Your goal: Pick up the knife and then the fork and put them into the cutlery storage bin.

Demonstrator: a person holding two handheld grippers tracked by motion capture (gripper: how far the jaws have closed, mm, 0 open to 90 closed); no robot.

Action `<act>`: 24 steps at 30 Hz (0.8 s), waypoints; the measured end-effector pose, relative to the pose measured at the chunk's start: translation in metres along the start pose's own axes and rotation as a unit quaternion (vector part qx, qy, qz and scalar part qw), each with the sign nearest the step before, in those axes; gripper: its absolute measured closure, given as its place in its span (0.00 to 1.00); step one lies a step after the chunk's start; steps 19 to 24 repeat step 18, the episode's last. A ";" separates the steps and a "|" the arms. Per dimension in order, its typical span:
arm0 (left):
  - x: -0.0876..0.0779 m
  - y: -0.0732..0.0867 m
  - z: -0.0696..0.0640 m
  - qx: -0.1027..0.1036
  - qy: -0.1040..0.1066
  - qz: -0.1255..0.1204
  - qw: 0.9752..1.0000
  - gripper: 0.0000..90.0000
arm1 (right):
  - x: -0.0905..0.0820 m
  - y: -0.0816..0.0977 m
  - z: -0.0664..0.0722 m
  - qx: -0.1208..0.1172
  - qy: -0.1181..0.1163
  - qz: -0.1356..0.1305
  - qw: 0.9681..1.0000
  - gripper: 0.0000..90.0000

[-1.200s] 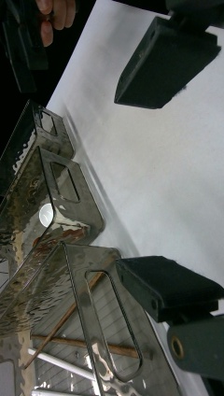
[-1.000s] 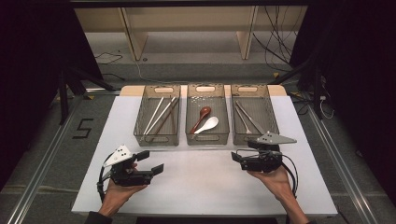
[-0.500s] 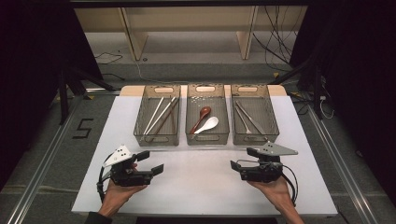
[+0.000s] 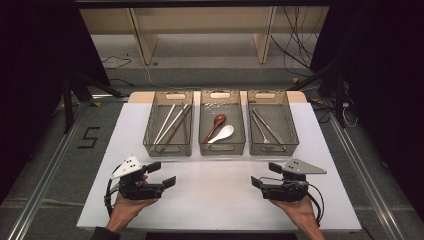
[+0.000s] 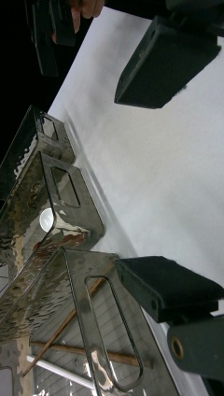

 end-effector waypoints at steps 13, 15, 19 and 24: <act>-0.001 0.000 0.001 0.000 -0.002 -0.001 1.000 0.19 | -0.001 -0.001 0.000 -0.002 0.002 -0.006 1.000 0.20; -0.001 0.000 0.001 0.000 -0.002 -0.001 1.000 0.19 | -0.001 -0.001 0.000 -0.003 0.002 -0.007 1.000 0.20; -0.001 0.000 0.001 0.000 -0.002 0.000 1.000 0.19 | -0.001 -0.001 0.000 -0.003 0.003 -0.008 1.000 0.20; -0.001 0.000 0.001 0.000 -0.002 0.000 1.000 0.19 | -0.001 -0.001 0.000 -0.003 0.003 -0.008 1.000 0.20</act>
Point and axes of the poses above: each handheld gripper's, and its own axes: x roughly forward along the jaws, y roughly out of its underside, z roughly to its left, the point moved 5 cm from there along x, roughly forward along the jaws, and after that the axes turned 9 degrees about -z, right-handed, at the moved point
